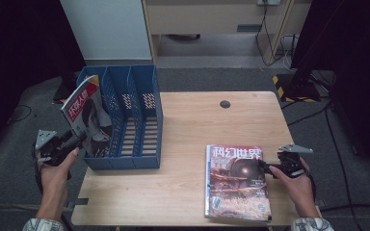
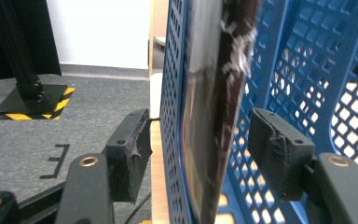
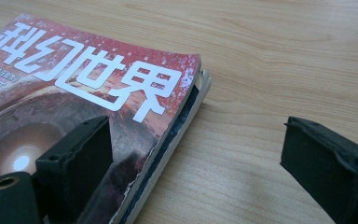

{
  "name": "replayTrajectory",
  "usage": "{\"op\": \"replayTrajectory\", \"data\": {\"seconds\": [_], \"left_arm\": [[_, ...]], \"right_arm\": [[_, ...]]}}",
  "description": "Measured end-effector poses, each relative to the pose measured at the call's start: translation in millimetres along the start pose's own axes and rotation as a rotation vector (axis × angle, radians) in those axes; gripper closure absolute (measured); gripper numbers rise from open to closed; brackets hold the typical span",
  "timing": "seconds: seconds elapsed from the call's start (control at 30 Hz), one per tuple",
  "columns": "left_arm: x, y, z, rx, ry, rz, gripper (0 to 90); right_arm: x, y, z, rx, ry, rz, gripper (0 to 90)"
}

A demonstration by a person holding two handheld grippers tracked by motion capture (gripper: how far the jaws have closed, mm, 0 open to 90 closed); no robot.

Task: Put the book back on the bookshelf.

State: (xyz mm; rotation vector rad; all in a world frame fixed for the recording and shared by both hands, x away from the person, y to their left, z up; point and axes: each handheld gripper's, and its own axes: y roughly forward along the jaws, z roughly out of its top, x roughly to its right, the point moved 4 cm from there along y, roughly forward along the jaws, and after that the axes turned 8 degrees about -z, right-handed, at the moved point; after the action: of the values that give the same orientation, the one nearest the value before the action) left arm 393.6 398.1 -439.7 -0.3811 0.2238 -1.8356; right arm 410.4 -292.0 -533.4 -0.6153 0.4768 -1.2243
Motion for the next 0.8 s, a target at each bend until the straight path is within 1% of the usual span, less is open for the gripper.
{"op": "replayTrajectory", "data": {"seconds": [0.1, 0.17, 0.3, 0.4, 0.53, 0.6, 0.7, 0.77, 0.8], "left_arm": [[3.9, -7.0, -4.3, -0.013, 0.001, -0.005, 38.8], [7.0, -11.6, -6.7, -0.011, 0.002, -0.017, 39.1], [13.7, -19.6, -11.6, -0.023, 0.015, -0.032, 39.6], [22.8, -23.2, -13.4, -0.034, 0.032, -0.048, 40.3], [43.3, -22.0, -15.2, -0.057, 0.074, -0.095, 40.4], [55.5, -18.8, -16.3, -0.068, 0.088, -0.124, 40.2], [74.8, -10.8, -18.3, -0.083, 0.108, -0.168, 39.7], [87.7, -3.7, -19.8, -0.105, 0.132, -0.188, 38.8], [94.1, -0.1, -20.5, -0.113, 0.144, -0.201, 38.4]], "right_arm": [[0.3, -0.3, 0.0, -0.003, 0.001, 0.001, 9.1], [0.3, 0.2, 0.0, -0.001, -0.001, -0.001, 9.1], [-0.1, 0.1, 0.1, 0.0, 0.001, -0.002, 9.1], [0.1, 0.0, 0.2, 0.001, -0.001, -0.001, 9.2], [-0.3, -0.4, 0.5, 0.004, -0.001, 0.001, 9.9], [0.6, -1.0, 0.7, 0.008, -0.012, 0.002, 10.8], [0.1, -2.0, 1.1, 0.014, -0.008, 0.003, 12.2], [-0.3, -2.6, 1.4, 0.017, -0.004, 0.005, 13.2], [0.2, -2.9, 1.6, 0.021, -0.013, 0.005, 14.0]]}}
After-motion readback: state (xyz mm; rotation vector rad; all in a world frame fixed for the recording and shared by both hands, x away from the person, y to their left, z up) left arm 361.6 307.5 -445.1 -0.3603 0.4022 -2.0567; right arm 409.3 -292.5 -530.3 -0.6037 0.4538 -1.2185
